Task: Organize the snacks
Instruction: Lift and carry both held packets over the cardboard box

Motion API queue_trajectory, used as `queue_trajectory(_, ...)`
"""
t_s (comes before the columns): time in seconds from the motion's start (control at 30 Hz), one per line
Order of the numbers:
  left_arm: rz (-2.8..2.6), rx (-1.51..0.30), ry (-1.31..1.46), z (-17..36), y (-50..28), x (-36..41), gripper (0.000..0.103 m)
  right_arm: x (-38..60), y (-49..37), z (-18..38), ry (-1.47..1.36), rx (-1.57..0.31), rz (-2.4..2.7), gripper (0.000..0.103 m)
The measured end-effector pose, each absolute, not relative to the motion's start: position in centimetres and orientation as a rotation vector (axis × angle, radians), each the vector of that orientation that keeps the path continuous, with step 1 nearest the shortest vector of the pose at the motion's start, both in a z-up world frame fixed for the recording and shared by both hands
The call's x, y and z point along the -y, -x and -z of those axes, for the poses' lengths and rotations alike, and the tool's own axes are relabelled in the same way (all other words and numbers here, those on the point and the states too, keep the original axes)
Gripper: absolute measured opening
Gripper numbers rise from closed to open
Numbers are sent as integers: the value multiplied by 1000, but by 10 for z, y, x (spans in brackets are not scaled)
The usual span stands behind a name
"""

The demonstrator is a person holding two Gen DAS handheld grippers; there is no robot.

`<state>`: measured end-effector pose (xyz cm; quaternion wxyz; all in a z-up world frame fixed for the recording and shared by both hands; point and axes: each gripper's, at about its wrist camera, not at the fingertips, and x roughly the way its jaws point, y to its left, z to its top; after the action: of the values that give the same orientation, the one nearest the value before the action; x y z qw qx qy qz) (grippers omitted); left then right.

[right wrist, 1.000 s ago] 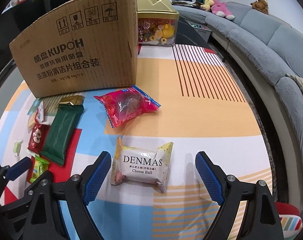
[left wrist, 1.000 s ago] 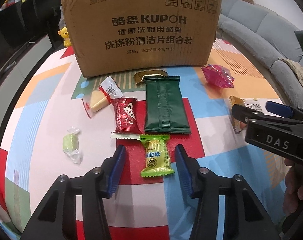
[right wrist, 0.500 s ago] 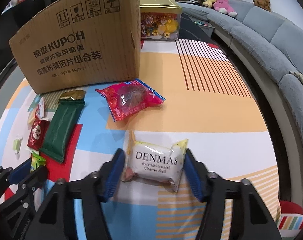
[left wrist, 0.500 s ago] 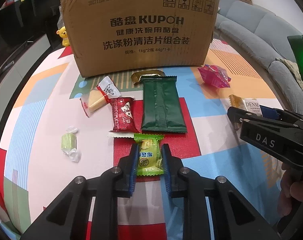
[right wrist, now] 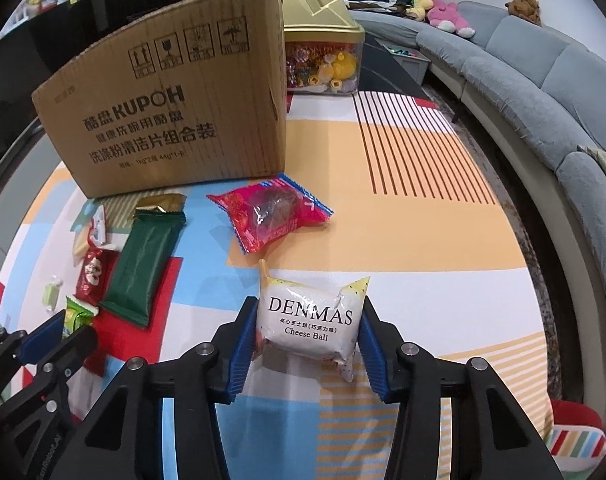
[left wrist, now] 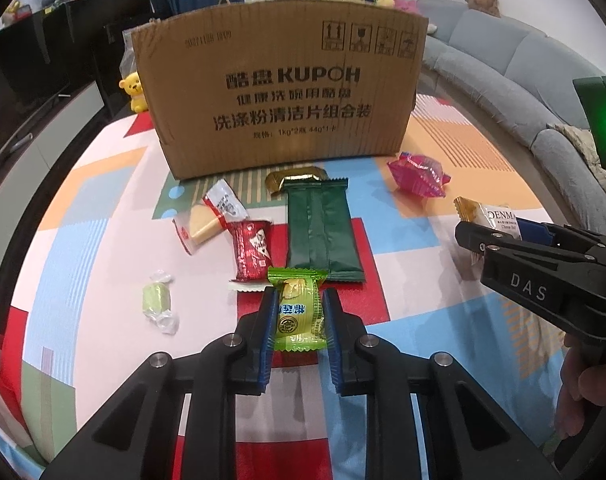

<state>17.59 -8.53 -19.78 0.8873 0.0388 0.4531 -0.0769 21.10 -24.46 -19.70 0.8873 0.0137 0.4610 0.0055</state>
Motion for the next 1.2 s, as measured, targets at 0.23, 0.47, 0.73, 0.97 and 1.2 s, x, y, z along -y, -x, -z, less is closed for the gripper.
queue_trajectory(0.23, 151, -908, -80, 180, -174, 82, 23, 243, -203, 179, -25, -932, -15, 49)
queue_trajectory(0.47, 140, -879, -79, 164, -170, 78, 23, 240, -196, 160, -15, -898, -19, 49)
queue_trajectory(0.73, 124, -853, -64, 148, -168, 70, 23, 233, -186, 141, -1, -866, -32, 49)
queue_trajectory(0.97, 119, -831, -52, 131, -165, 65, 23, 229, -181, 124, 3, -835, -40, 49)
queue_trajectory(1.2, 111, -809, -38, 115, -168, 59, 23, 225, -180, 107, 6, -802, -47, 49)
